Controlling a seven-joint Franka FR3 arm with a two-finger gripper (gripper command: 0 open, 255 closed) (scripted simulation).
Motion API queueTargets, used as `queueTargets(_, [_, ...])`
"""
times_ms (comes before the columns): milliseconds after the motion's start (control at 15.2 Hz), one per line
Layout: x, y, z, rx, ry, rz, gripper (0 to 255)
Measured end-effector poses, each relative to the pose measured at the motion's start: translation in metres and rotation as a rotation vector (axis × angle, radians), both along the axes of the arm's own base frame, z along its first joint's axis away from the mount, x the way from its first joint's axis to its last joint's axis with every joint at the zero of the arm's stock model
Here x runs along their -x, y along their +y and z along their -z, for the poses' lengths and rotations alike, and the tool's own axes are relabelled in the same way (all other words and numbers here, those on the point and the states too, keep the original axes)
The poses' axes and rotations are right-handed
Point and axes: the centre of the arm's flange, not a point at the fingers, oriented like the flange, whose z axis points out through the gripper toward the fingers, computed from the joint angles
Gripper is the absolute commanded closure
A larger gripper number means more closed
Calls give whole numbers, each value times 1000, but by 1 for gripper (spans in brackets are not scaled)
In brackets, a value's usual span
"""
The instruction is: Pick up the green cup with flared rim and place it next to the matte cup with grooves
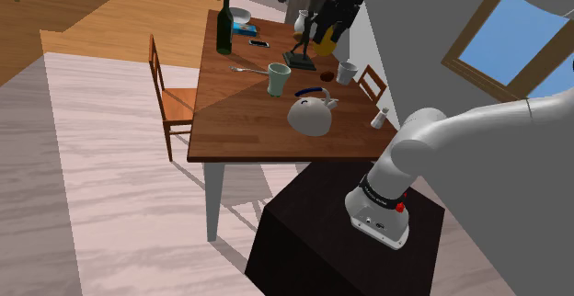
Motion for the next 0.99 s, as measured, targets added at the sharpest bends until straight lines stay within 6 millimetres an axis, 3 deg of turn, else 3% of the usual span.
queueTargets(264, [-20, -7, 14, 10, 8, 11, 0])
queueTargets(990, [-132, -55, 97, 62, 45, 65, 0])
